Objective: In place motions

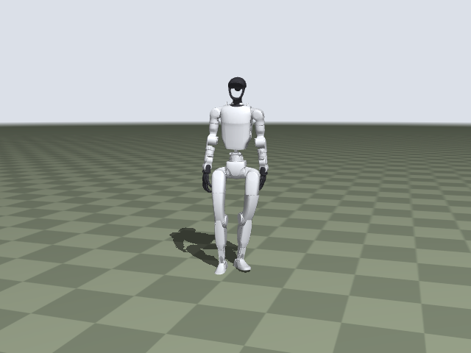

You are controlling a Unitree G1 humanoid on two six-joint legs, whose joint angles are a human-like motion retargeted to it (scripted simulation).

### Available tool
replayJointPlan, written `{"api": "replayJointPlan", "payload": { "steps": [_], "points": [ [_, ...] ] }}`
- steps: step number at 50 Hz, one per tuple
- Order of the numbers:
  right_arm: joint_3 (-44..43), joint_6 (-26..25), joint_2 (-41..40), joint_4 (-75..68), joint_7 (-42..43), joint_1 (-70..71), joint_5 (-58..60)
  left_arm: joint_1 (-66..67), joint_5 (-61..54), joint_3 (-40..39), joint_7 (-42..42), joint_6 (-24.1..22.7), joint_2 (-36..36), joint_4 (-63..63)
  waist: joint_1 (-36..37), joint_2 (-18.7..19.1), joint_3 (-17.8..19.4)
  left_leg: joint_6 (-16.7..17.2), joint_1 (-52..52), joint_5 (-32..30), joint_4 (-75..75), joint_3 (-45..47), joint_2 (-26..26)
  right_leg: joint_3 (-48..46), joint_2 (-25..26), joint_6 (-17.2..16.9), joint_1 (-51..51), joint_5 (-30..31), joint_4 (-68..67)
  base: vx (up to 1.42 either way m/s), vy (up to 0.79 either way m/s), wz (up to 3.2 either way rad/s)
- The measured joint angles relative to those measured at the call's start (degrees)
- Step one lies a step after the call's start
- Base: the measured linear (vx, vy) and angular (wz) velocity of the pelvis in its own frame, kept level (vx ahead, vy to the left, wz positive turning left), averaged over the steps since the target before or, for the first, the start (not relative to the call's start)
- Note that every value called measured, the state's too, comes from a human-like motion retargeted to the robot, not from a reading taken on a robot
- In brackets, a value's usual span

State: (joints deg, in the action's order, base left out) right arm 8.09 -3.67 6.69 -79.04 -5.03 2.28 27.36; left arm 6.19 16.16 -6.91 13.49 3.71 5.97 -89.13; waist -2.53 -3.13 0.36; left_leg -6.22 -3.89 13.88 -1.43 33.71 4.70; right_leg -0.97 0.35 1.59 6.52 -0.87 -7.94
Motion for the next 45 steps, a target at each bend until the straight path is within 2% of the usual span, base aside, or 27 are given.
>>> {"api": "replayJointPlan", "payload": {
  "steps": [3,5,11,15,18,22,25,27,35,40,43,45],
  "points": [
    [0.0,0.0,0.4,-0.6,-0.3,-0.6,0.0,-0.3,0.2,0.2,-0.4,0.4,1.2,-1.0,0.0,-0.8,0.6,0.4,-0.5,0.6,-0.3,3.4,-0.7,-1.8,-0.4,-0.6,0.2,-2.0,0.8,-0.12,-0.17,-1.16],
    [-0.1,-0.2,0.8,-1.2,-0.3,-1.0,0.2,-0.7,0.1,0.4,-1.1,0.9,1.9,-2.1,-0.2,-1.0,0.7,0.8,-0.8,1.0,-0.5,5.9,-1.5,-6.2,-1.5,-0.7,0.1,-3.9,1.5,-0.12,-0.18,-1.34],
    [-2.0,-1.4,1.9,-4.7,0.9,-0.5,-0.5,-2.1,-0.7,-0.3,-1.9,1.5,1.9,-2.4,0.4,-0.4,0.7,3.6,-1.6,2.3,-0.1,14.5,-4.6,-25.5,-6.0,-0.7,-1.3,-9.8,1.7,-0.13,-0.16,-1.72],
    [-4.2,-1.8,2.1,-6.7,1.9,-0.6,-3.4,-2.4,-1.1,-0.6,-1.3,1.2,1.1,-0.4,1.1,0.6,0.0,5.7,-2.2,2.4,0.4,19.4,-6.5,-37.8,-8.0,0.1,-3.0,-11.7,0.7,-0.1,-0.19,-1.85],
    [-5.8,-1.8,1.9,-7.7,2.4,-1.3,-5.7,-2.7,-1.1,-0.7,-0.8,1.0,0.7,0.6,1.0,1.4,-0.9,6.9,-2.8,1.8,0.9,21.9,-7.6,-44.6,-8.6,1.6,-4.8,-9.4,1.3,-0.04,-0.2,-1.58],
    [-6.9,-1.3,1.5,-9.2,4.0,-2.3,-7.7,-3.6,-0.7,-0.8,0.4,0.8,0.7,1.3,0.4,0.6,-1.9,8.1,-4.1,0.5,1.6,24.4,-6.7,-49.4,-8.5,-0.7,-7.3,-2.4,6.4,-0.01,-0.23,-1.27],
    [-7.6,-1.2,1.2,-11.0,4.5,-3.3,-8.0,-3.9,0.0,-0.4,0.6,1.0,0.8,1.4,0.2,0.3,-2.2,8.9,-6.0,-1.4,2.1,26.1,-6.5,-44.3,-7.2,-0.1,-7.3,-0.5,9.1,0.09,-0.24,-0.93],
    [-8.3,-1.5,1.0,-12.0,4.4,-3.7,-7.5,-4.1,-0.2,0.2,-0.3,1.1,0.5,1.3,-0.7,0.6,-2.7,9.1,-6.7,-3.0,2.7,26.3,-7.1,-44.4,-6.6,-0.3,-7.5,0.1,10.2,0.07,-0.27,-0.65],
    [-7.0,-1.5,0.3,-11.4,6.8,-4.4,-5.9,-3.6,-0.2,0.3,0.5,1.0,-0.2,2.1,-2.7,1.5,-2.5,9.5,-12.6,-9.8,5.3,31.6,-9.1,-34.2,-4.1,0.6,-8.0,-1.1,9.5,0.07,-0.28,-0.97],
    [-6.2,-0.9,-0.3,-8.9,6.9,-4.3,-5.9,-2.3,-0.5,0.7,-0.1,0.8,-0.6,2.7,-3.9,-0.6,-3.3,7.0,-15.3,-20.2,10.3,30.4,-9.9,-30.9,-5.3,0.1,-8.8,-1.3,9.6,0.09,-0.28,-0.96],
    [-6.0,-0.3,-0.3,-6.9,6.2,-4.5,-5.9,-1.8,-0.3,1.5,0.1,0.6,-0.8,3.0,-2.6,-3.5,-2.4,1.9,-16.2,-26.4,17.1,27.5,-10.3,-28.7,-8.1,-0.7,-10.6,-0.9,9.7,0.13,-0.24,-1.22],
    [-6.0,0.0,0.1,-5.8,5.7,-4.5,-5.7,-1.8,-0.8,2.6,-1.4,0.5,-1.0,3.0,-0.9,-4.8,-1.7,0.7,-14.9,-28.4,22.9,23.1,-11.4,-26.8,-9.4,-1.1,-11.3,-0.7,9.6,0.11,-0.18,-1.26]
  ]
}}
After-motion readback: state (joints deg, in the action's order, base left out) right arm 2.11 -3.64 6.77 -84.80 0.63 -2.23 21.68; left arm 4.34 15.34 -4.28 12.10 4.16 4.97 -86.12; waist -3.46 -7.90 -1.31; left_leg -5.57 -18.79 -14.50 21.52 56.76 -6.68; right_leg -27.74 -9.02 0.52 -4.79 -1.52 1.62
